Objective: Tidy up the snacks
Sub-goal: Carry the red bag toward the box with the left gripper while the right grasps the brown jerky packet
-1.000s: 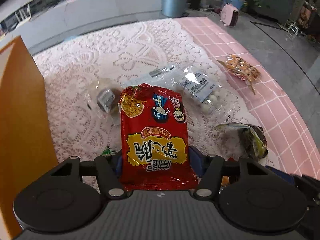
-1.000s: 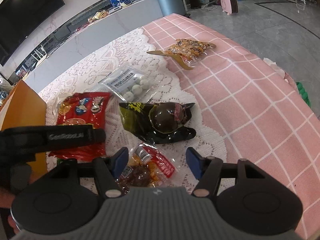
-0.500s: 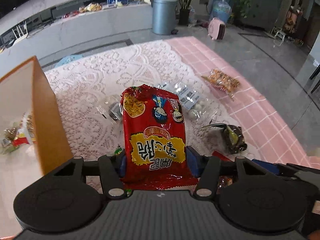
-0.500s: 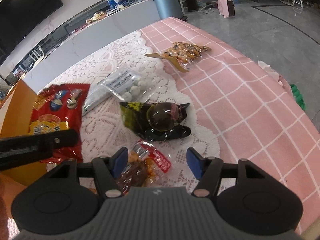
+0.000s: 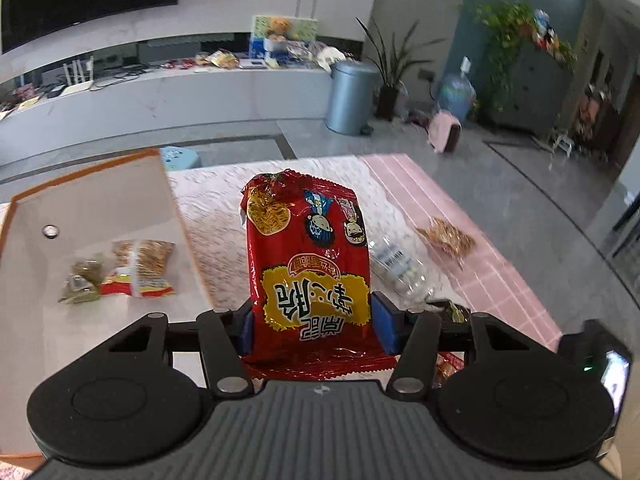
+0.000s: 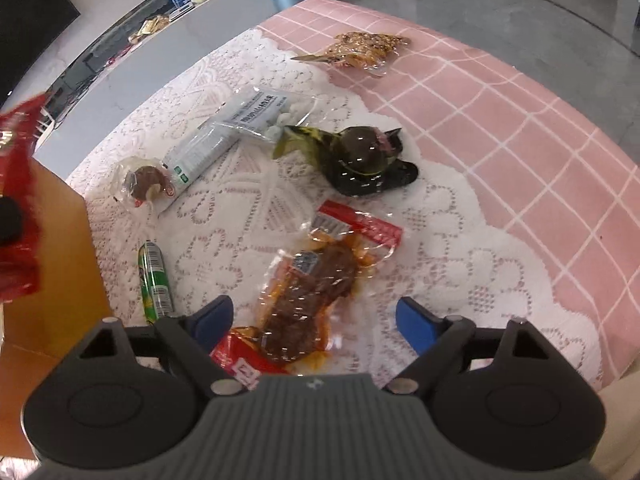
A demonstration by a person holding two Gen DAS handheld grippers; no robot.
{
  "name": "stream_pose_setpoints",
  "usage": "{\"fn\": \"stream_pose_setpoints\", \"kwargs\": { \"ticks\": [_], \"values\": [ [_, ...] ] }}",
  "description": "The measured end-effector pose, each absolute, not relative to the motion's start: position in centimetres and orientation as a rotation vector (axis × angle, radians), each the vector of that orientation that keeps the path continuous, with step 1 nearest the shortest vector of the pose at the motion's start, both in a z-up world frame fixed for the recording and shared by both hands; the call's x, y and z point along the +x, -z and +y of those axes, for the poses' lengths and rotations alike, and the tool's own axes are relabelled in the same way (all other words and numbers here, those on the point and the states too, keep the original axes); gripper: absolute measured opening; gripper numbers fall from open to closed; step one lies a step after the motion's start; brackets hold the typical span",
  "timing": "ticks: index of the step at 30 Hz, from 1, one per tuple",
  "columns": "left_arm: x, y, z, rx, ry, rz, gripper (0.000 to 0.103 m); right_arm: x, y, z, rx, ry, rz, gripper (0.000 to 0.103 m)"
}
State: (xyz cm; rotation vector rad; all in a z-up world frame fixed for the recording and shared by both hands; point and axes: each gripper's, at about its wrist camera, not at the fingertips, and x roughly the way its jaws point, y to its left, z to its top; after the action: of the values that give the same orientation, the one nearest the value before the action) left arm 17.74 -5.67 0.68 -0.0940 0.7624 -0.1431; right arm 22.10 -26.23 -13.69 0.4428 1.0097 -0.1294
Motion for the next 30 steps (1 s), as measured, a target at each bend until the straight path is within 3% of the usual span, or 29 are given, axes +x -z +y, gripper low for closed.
{"fn": "stream_pose_setpoints", "kwargs": {
  "ticks": [9, 13, 21, 24, 30],
  "values": [
    [16.9, -1.8, -0.6, -0.155, 0.056, 0.720, 0.063, 22.8, 13.9, -21.9, 0.246, 0.228, 0.997, 0.072],
    [16.7, -1.7, 1.4, -0.185, 0.024, 0.718, 0.063, 22.8, 13.9, -21.0, 0.161, 0.260, 0.997, 0.056],
    [15.9, -1.5, 4.1, -0.217, -0.005, 0.713, 0.063, 22.5, 13.7, -20.8, 0.147, 0.265, 0.979, 0.047],
    [15.6, -1.3, 5.3, -0.235, -0.016, 0.721, 0.063, 22.1, 13.2, -20.9, 0.155, 0.271, 0.963, 0.036],
    [15.0, -1.1, 7.6, -0.254, -0.047, 0.728, 0.063, 21.3, 12.3, -20.8, 0.167, 0.226, 0.968, 0.032]
  ]
}}
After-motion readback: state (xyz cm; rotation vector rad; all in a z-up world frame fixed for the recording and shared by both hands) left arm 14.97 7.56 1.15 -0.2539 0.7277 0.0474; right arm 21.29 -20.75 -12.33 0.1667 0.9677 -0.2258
